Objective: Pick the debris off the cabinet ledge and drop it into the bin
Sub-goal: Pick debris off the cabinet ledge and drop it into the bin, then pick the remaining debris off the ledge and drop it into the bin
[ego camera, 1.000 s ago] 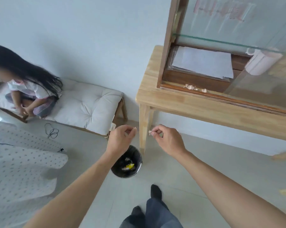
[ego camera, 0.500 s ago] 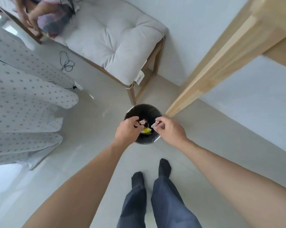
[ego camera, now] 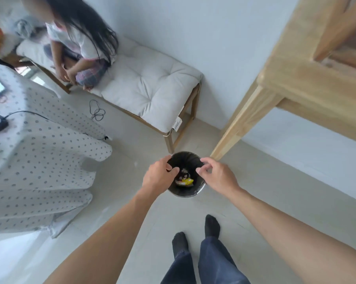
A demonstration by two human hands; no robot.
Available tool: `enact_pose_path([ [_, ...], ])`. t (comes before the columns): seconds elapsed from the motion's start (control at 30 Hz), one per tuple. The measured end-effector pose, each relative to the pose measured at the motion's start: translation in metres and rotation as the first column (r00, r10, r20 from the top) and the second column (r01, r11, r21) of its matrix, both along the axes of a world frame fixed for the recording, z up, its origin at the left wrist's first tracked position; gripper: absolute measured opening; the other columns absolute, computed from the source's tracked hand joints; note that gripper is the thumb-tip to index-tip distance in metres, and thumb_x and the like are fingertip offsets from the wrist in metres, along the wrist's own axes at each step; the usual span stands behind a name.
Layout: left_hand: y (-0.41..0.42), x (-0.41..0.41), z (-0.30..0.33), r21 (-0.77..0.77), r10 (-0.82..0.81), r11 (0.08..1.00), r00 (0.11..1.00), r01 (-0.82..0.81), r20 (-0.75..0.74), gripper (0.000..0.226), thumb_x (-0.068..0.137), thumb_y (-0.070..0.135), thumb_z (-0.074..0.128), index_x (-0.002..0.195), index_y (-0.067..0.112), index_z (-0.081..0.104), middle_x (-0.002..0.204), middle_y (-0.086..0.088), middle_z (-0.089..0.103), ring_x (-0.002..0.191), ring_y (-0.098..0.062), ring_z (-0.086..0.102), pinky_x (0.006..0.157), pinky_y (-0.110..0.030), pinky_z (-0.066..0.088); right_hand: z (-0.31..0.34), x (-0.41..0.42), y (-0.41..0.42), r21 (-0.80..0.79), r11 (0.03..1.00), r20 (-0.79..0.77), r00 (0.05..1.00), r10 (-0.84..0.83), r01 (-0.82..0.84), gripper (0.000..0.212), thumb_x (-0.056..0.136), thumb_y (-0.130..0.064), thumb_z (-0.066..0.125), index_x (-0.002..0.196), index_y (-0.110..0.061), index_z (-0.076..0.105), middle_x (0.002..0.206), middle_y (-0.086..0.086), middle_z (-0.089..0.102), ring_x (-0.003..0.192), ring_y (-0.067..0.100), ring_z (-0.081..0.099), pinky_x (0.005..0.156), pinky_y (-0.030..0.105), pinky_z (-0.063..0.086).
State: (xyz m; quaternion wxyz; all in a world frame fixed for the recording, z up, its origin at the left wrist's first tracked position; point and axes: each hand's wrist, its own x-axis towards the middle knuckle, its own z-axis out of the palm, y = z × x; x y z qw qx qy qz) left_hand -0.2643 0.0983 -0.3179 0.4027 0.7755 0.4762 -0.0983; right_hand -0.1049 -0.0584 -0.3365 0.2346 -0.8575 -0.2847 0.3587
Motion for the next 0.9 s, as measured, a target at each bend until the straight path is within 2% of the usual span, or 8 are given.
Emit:
enact_pose_path([
  [0.1, 0.005, 0.009, 0.067, 0.078, -0.067, 0.995, 0.996, 0.063, 0.059, 0.047, 0.098, 0.043, 0.063, 0.142, 0.026, 0.059, 0.116, 0.008, 0.072, 0.109, -0.023, 0.069, 0.091, -0.04, 0.057, 0.067, 0.003, -0.005, 0.077, 0.996, 0.066, 0.997, -0.044, 0.039, 0.045, 0.096, -0.054, 0.064, 0.137, -0.034, 0.065, 0.104, -0.024, 0.073, 0.108, 0.015, 0.07, 0.089, 0.034, 0.052],
  [0.2, 0.007, 0.022, 0.134, 0.14, -0.12, 0.985, 0.985, 0.102, 0.124, 0.053, 0.099, 0.043, 0.063, 0.15, 0.03, 0.054, 0.126, 0.007, 0.071, 0.11, -0.019, 0.067, 0.094, -0.035, 0.054, 0.132, 0.008, -0.011, 0.154, 0.986, 0.116, 0.99, -0.082, 0.064, 0.045, 0.097, -0.055, 0.063, 0.136, -0.032, 0.066, 0.111, -0.02, 0.075, 0.103, 0.015, 0.072, 0.093, 0.036, 0.055],
  [0.3, 0.003, 0.038, 0.198, 0.241, -0.206, 0.957, 0.962, 0.16, 0.179, 0.058, 0.098, 0.046, 0.064, 0.153, 0.032, 0.052, 0.129, 0.01, 0.07, 0.109, -0.021, 0.07, 0.099, -0.045, 0.057, 0.19, 0.015, -0.021, 0.223, 0.97, 0.171, 0.976, -0.136, 0.096, 0.044, 0.097, -0.056, 0.063, 0.133, -0.031, 0.067, 0.105, -0.023, 0.069, 0.095, 0.011, 0.069, 0.085, 0.034, 0.053],
  [0.43, -0.012, 0.072, 0.256, 0.368, -0.359, 0.892, 0.907, 0.263, 0.219, 0.055, 0.098, 0.042, 0.066, 0.15, 0.028, 0.057, 0.129, 0.007, 0.07, 0.115, -0.021, 0.069, 0.097, -0.039, 0.055, 0.25, 0.034, -0.044, 0.27, 0.949, 0.237, 0.944, -0.229, 0.163, 0.047, 0.094, -0.056, 0.058, 0.133, -0.031, 0.068, 0.11, -0.024, 0.07, 0.106, 0.011, 0.068, 0.092, 0.037, 0.053],
  [0.53, -0.028, 0.103, 0.284, 0.427, -0.447, 0.847, 0.859, 0.316, 0.25, 0.056, 0.097, 0.045, 0.068, 0.149, 0.028, 0.059, 0.132, 0.005, 0.071, 0.119, -0.021, 0.067, 0.098, -0.038, 0.054, 0.282, 0.052, -0.069, 0.314, 0.921, 0.268, 0.909, -0.32, 0.232, 0.045, 0.091, -0.057, 0.056, 0.127, -0.033, 0.071, 0.111, -0.023, 0.07, 0.112, 0.014, 0.068, 0.09, 0.037, 0.053],
  [0.67, -0.055, 0.151, 0.308, 0.465, -0.535, 0.799, 0.804, 0.382, 0.26, 0.056, 0.095, 0.053, 0.067, 0.147, 0.033, 0.06, 0.131, 0.011, 0.07, 0.111, -0.014, 0.069, 0.087, -0.031, 0.05, 0.305, 0.083, -0.111, 0.308, 0.894, 0.315, 0.852, -0.417, 0.324, 0.043, 0.094, -0.053, 0.064, 0.13, -0.031, 0.069, 0.121, -0.015, 0.074, 0.111, 0.017, 0.069, 0.089, 0.037, 0.052],
  [0.8, -0.086, 0.199, 0.315, 0.464, -0.593, 0.77, 0.761, 0.439, 0.264, 0.054, 0.096, 0.053, 0.066, 0.145, 0.032, 0.062, 0.13, 0.011, 0.069, 0.111, -0.018, 0.069, 0.097, -0.042, 0.056, 0.312, 0.112, -0.149, 0.334, 0.846, 0.293, 0.807, -0.512, 0.415, 0.034, 0.094, -0.048, 0.067, 0.124, -0.032, 0.071, 0.121, -0.012, 0.075, 0.102, 0.02, 0.072, 0.091, 0.041, 0.055],
  [0.9, -0.109, 0.23, 0.312, 0.471, -0.617, 0.755, 0.739, 0.457, 0.272, 0.049, 0.096, 0.05, 0.067, 0.14, 0.03, 0.065, 0.129, 0.01, 0.07, 0.112, -0.02, 0.069, 0.095, -0.04, 0.056, 0.312, 0.132, -0.168, 0.344, 0.827, 0.284, 0.79, -0.543, 0.445, 0.033, 0.094, -0.048, 0.068, 0.123, -0.033, 0.071, 0.12, -0.012, 0.074, 0.093, 0.02, 0.071, 0.089, 0.041, 0.056],
])
